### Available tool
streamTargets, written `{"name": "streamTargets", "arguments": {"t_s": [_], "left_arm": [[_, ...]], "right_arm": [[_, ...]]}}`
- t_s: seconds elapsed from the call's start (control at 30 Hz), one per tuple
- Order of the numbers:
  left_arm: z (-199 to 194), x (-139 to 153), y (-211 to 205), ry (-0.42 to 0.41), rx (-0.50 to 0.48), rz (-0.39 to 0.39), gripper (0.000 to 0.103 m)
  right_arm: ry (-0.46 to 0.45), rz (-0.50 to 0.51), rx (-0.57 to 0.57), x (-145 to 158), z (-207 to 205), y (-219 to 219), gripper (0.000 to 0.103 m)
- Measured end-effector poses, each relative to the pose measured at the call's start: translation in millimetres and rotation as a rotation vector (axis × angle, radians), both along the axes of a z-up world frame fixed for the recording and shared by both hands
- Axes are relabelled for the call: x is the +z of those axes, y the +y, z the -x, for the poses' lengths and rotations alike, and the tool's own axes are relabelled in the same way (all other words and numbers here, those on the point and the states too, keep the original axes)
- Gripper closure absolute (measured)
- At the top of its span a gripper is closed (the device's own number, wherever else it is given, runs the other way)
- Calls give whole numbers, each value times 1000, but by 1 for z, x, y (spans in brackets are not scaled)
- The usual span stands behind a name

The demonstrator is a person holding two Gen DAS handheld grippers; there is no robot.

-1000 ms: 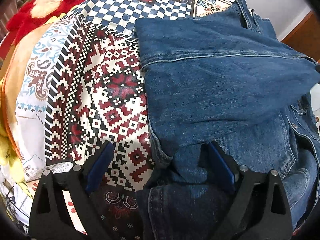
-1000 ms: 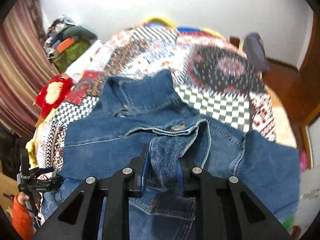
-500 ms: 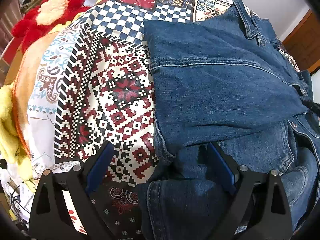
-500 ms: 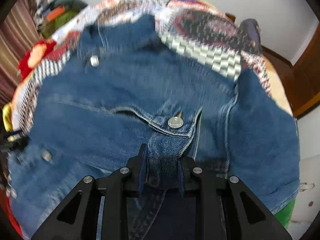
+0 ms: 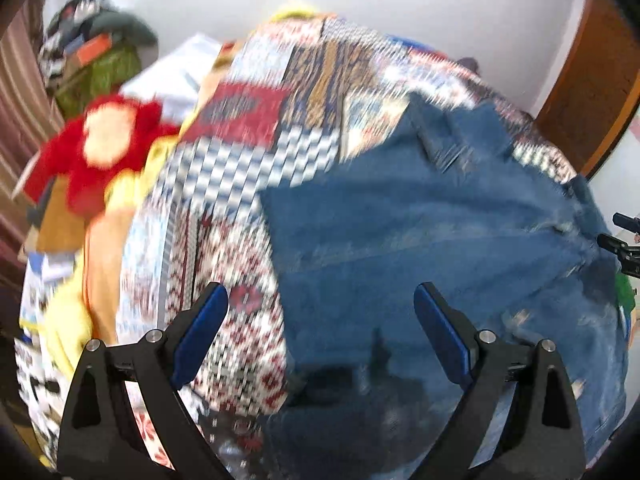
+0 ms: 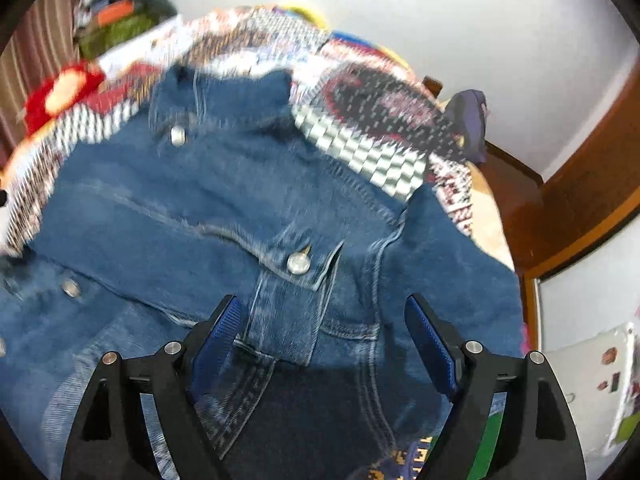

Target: Fold large clothes

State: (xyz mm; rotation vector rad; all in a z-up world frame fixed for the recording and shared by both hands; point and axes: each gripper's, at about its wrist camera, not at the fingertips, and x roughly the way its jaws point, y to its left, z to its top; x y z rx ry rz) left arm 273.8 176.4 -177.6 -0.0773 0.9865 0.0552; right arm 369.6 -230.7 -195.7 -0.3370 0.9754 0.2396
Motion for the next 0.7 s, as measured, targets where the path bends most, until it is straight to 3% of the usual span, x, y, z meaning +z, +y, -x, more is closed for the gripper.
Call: {"name": "streamTargets", "arguments": {"t_s": [0.17,0.4,0.53,0.7], "left_arm": [[-35,24,-46,-80,-86,-3,8],[-73,27,-128,-90,-250,23,8],[-91,10,-178,-48,-338,2,8],[-104,-15,-216,14,-407,-16,8]], "right_arm": [[-69,-104,-71,39,2,-33,21],[-103,-233,-218,68,14,-105,21],[-71,-290,-311,59,20,-145,21],[28,-354,-419,23,24,-186,21]]}}
